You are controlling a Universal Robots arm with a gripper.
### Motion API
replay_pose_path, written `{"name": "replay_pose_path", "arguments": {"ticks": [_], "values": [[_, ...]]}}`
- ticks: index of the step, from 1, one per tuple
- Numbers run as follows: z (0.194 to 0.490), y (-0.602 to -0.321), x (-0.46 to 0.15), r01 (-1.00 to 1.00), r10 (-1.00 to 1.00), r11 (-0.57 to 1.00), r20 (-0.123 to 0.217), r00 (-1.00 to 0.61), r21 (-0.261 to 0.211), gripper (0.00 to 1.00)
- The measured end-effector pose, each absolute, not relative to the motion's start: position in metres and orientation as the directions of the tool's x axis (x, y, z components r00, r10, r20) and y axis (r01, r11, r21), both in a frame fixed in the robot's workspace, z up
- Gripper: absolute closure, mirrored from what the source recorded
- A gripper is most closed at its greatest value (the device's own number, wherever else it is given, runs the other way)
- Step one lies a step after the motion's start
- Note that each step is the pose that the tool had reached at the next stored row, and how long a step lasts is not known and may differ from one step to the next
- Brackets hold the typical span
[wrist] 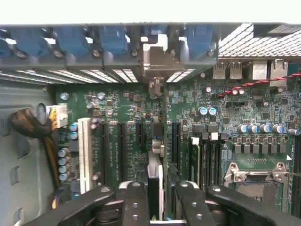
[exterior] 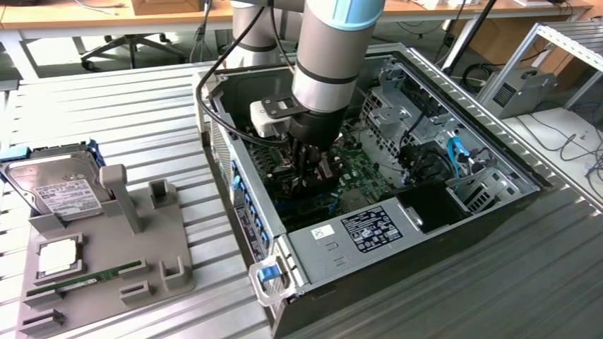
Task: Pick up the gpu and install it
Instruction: 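Insert the gpu into the slot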
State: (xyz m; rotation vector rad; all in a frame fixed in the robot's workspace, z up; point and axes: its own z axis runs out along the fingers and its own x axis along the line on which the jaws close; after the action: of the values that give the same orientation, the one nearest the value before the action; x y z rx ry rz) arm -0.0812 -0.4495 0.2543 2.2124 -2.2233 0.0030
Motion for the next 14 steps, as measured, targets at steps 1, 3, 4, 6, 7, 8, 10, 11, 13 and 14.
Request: {"name": "replay_pose_path", "arguments": {"ticks": [1,3,4,6,7,8,10,11,13,14], "values": [[0.254,-0.450,-0.081,-1.000,-1.000,0.005,0.005,-0.005,0.002,0.67],[0.255,-0.450,-0.081,-1.000,-1.000,0.005,0.006,-0.005,0.003,0.67],[0.255,-0.450,-0.081,-1.000,-1.000,0.005,0.006,-0.005,0.003,0.60],[0.255,-0.450,-0.081,-1.000,-1.000,0.005,0.006,-0.005,0.003,0.60],[0.255,-0.450,-0.081,-1.000,-1.000,0.005,0.006,-0.005,0.003,0.60],[0.255,-0.450,-0.081,-1.000,-1.000,0.005,0.006,-0.005,0.003,0.60],[0.256,-0.449,-0.081,-1.000,-1.000,0.005,0.009,-0.005,0.003,0.60],[0.258,-0.449,-0.081,-1.000,-1.000,0.005,0.010,-0.005,0.003,0.60],[0.264,-0.449,-0.081,-1.000,-1.000,0.005,0.009,-0.005,0.003,0.60],[0.267,-0.448,-0.081,-1.000,-1.000,0.005,0.009,-0.005,0.003,0.60]]}}
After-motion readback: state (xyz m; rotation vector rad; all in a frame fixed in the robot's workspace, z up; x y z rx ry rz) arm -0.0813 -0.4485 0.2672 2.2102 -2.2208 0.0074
